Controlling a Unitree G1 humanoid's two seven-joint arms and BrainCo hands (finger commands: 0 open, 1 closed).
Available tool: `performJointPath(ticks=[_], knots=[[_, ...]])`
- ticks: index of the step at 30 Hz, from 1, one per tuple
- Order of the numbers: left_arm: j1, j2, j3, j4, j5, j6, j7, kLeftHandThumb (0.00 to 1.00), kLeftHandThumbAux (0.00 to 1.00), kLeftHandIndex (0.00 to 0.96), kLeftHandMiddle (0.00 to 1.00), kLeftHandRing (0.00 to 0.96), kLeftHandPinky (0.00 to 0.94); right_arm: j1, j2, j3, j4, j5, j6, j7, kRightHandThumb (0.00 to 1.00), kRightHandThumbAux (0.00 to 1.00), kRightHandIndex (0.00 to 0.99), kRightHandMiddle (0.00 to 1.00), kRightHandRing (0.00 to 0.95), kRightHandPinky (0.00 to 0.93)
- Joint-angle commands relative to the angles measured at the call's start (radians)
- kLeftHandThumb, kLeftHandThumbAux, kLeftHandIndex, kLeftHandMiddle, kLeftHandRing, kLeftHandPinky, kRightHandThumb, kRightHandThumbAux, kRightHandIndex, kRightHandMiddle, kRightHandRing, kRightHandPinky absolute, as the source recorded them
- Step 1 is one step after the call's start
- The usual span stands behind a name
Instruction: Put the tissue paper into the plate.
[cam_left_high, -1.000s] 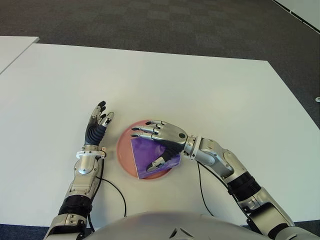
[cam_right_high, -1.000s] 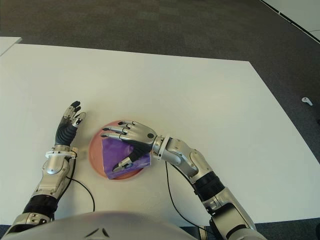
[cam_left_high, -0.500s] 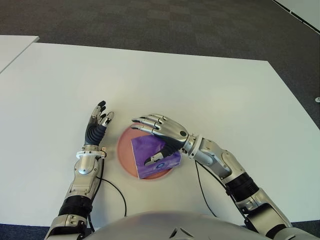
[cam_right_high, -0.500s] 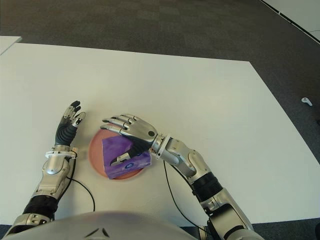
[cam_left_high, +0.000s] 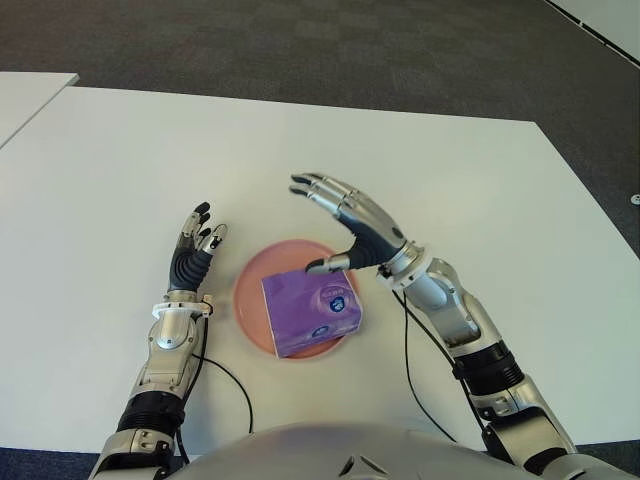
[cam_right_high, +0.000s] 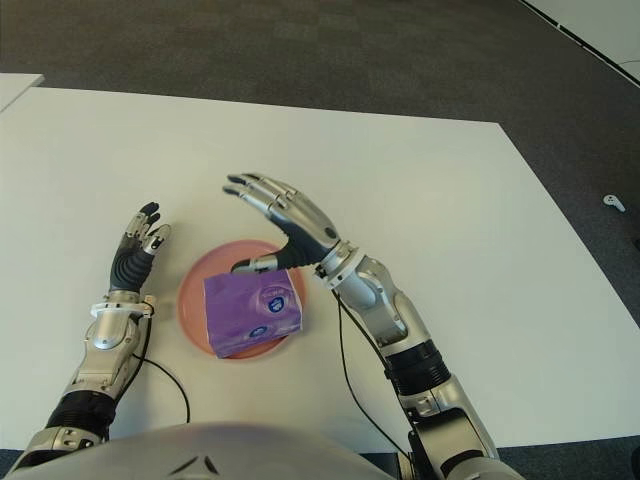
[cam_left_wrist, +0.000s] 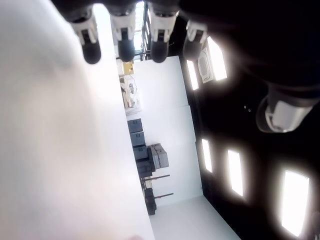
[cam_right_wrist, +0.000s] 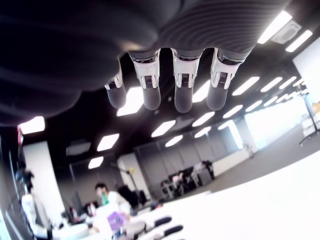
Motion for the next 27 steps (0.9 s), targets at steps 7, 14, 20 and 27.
performJointPath(ticks=[7,14,20,27], knots=[[0.082,-0.022,-0.012,0.042,0.027,0.029,0.023,0.0,0.379,0.0,0.0,0.0,0.0,-0.184,0.092,-0.206,0.224,0.152,-0.095,-0.204,0.15,0.195,0.0,0.0,0.0,0.0],[0.097,-0.025,-0.014,0.018,0.024,0.026,0.016,0.0,0.384,0.0,0.0,0.0,0.0,-0.104,0.164,-0.388,0.222,0.409,0.068,-0.233,0.066,0.296,0.0,0.0,0.0,0.0],[0.114,-0.03,-0.014,-0.019,0.027,0.055,0.019,0.0,0.378,0.0,0.0,0.0,0.0,0.044,0.313,-0.384,0.139,0.41,0.125,-0.337,0.01,0.357,0.0,0.0,0.0,0.0],[0.124,-0.032,-0.011,-0.038,0.023,0.067,0.012,0.0,0.392,0.0,0.0,0.0,0.0,0.113,0.414,-0.354,0.14,0.374,0.039,-0.401,0.005,0.39,0.0,0.0,0.0,0.0]])
